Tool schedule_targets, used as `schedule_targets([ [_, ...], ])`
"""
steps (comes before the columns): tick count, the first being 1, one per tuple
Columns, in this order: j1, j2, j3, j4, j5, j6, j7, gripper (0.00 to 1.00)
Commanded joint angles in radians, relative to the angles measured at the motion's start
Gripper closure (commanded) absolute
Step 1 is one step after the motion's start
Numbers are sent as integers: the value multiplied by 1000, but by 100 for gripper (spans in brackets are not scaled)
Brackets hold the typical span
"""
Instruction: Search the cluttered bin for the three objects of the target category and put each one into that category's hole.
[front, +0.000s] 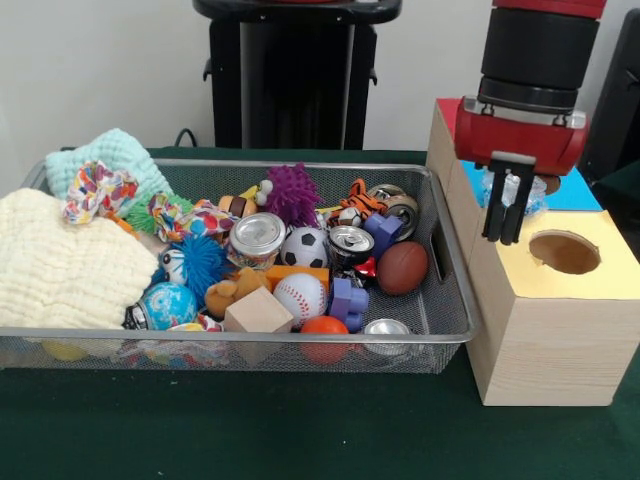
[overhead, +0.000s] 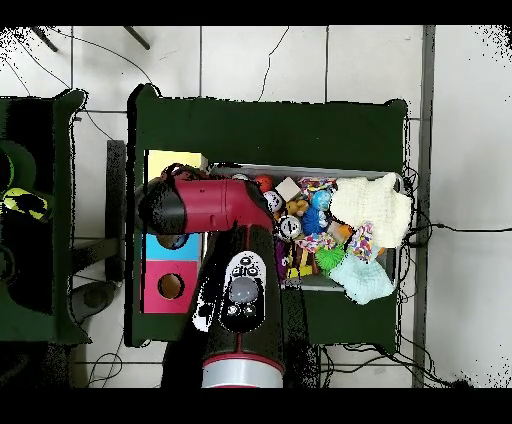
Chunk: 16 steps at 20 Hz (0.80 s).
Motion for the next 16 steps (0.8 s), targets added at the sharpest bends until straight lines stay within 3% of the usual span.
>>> schedule_targets([
  [1, -33, 75, 56, 97, -38, -46, 74, 100],
  [16, -21, 78, 50, 101, -29, -61, 89, 100],
])
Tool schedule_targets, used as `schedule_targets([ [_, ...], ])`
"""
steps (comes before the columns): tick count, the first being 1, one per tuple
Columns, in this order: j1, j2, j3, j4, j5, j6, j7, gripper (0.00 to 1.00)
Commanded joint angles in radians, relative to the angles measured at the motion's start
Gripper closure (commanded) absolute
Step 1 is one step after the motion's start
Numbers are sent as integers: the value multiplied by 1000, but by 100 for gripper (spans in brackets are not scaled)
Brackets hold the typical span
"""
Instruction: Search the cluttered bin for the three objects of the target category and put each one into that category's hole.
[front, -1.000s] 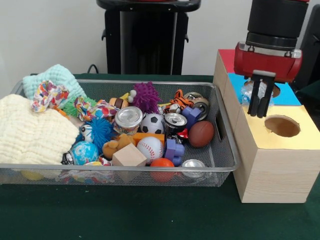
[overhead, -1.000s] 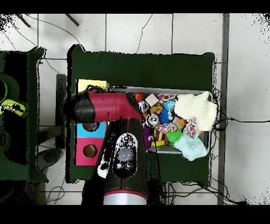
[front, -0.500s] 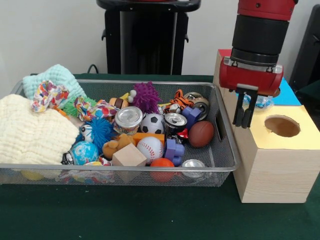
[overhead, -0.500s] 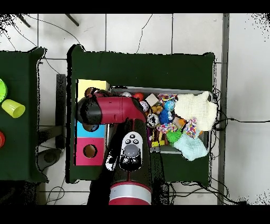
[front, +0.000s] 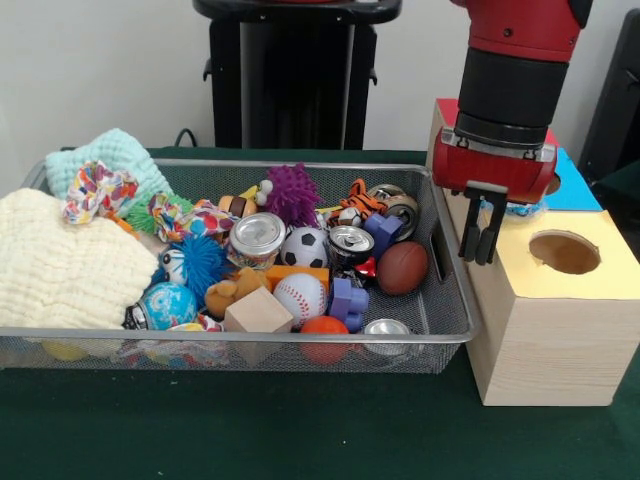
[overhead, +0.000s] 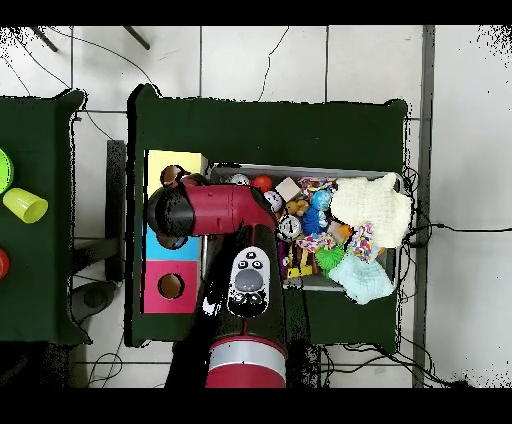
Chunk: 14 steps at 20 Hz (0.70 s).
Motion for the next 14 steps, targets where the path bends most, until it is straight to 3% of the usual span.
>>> schedule_targets([
  [1, -8, 25, 48, 89, -26, -38, 92, 100],
  [14, 13, -24, 41, 139, -14, -36, 115, 100],
])
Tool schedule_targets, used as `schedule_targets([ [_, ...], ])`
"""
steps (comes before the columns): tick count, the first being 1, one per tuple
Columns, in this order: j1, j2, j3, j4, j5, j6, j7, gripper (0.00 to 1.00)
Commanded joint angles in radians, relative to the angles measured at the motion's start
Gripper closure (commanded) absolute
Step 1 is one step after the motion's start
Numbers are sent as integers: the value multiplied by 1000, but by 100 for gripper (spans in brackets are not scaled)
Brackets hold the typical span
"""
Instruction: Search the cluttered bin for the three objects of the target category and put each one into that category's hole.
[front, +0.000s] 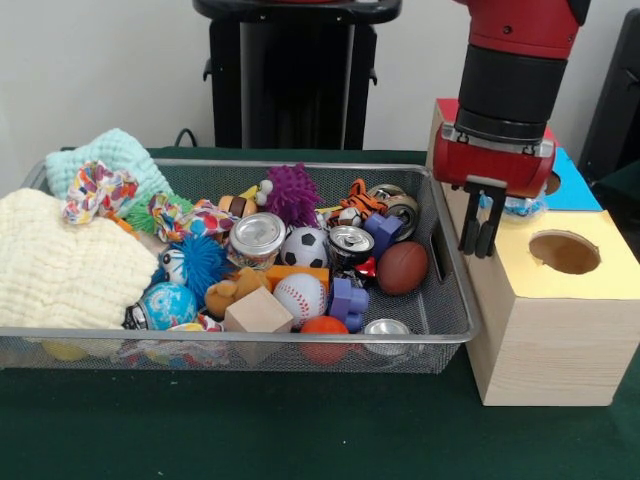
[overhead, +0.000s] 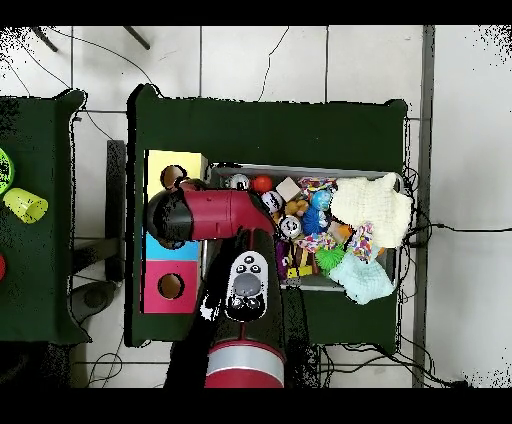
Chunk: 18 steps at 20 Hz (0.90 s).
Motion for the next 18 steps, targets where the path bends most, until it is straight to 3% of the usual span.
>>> schedule_targets([
  [1, 12, -10, 41, 113, -16, -34, 114, 100],
  [11, 18, -9, 81, 132, -39, 0, 50, 100],
  [18, 22, -3, 92, 148, -36, -30, 61, 100],
])
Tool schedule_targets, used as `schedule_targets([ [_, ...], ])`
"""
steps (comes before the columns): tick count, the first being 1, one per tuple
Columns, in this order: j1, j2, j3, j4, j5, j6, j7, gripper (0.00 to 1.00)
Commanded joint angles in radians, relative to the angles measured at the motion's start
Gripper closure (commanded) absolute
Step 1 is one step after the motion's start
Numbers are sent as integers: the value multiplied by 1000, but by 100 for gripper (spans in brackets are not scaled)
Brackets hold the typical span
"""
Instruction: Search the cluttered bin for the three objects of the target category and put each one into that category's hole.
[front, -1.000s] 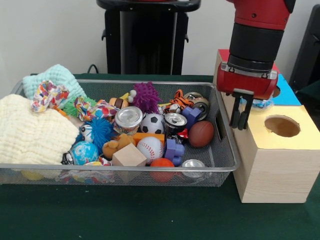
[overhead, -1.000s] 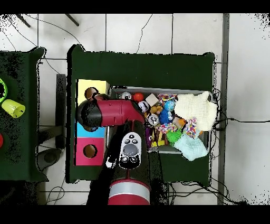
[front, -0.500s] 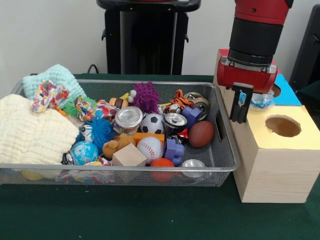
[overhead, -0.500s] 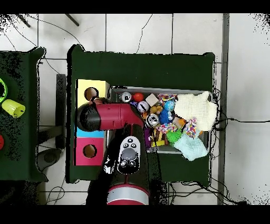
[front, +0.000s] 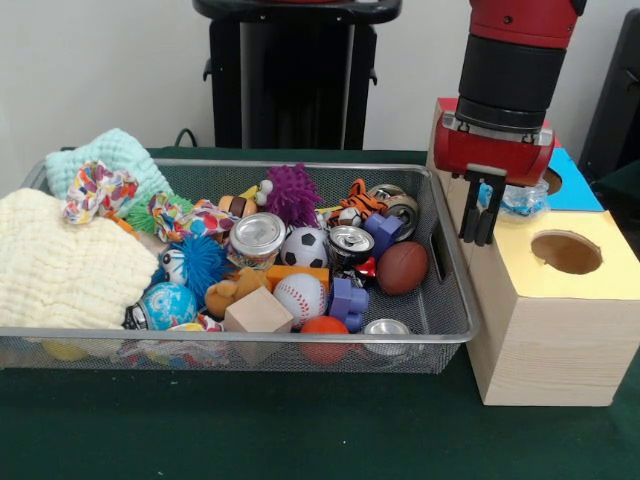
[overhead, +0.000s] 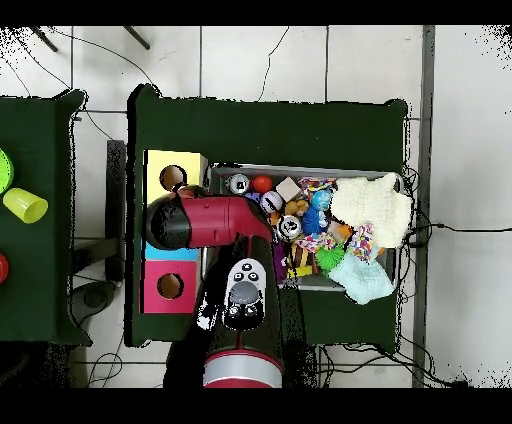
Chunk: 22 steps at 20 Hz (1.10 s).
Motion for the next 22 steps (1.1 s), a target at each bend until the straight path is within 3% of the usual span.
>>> schedule_targets([
  [1, 13, 18, 97, 114, -37, -26, 59, 100],
  [6, 16, 10, 92, 124, -30, -38, 74, 100],
  [22, 52, -90, 40, 138, -12, 75, 81, 100],
])
